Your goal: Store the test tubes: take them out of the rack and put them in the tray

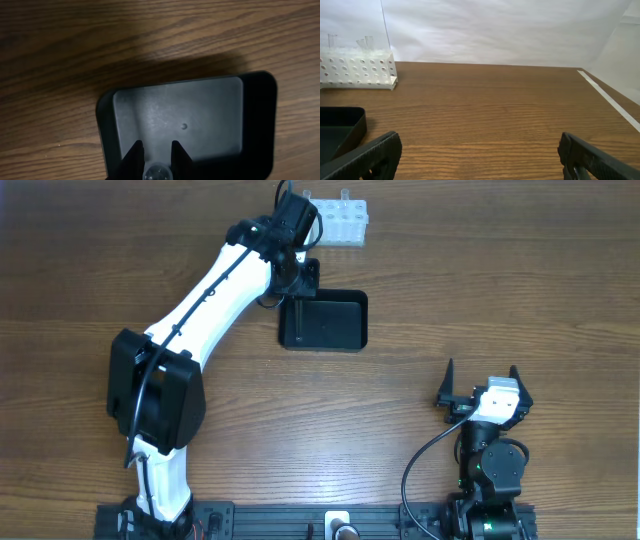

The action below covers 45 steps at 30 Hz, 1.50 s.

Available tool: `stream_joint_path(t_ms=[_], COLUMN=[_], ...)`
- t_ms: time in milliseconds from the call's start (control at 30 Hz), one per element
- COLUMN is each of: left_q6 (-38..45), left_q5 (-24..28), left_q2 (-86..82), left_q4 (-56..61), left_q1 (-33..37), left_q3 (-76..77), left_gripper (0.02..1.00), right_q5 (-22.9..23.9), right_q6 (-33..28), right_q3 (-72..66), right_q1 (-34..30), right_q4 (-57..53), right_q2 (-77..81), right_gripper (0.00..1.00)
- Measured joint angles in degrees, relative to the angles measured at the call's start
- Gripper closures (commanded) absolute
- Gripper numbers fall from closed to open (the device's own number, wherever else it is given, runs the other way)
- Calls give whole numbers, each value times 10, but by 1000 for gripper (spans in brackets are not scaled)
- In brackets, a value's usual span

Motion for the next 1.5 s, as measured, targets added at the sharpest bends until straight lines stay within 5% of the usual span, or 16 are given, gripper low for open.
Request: stream_joint_path(t_ms=[700, 1067, 1500], left_q6=[-2, -4, -4], left_q5=[-9, -9, 5], left_q2=[63, 81, 83], left_q4=[10, 39, 40], left_q1=[10, 10, 10], left_q3=[0, 0, 16], left_gripper=[869, 680, 669], right_q5=[0, 0, 0], right_q6=[0, 0, 0], right_q3=[0, 0, 0], right_q1=[0, 0, 0], right_q4=[0, 0, 0], right_q2=[0, 0, 0], right_gripper=[9, 7, 7])
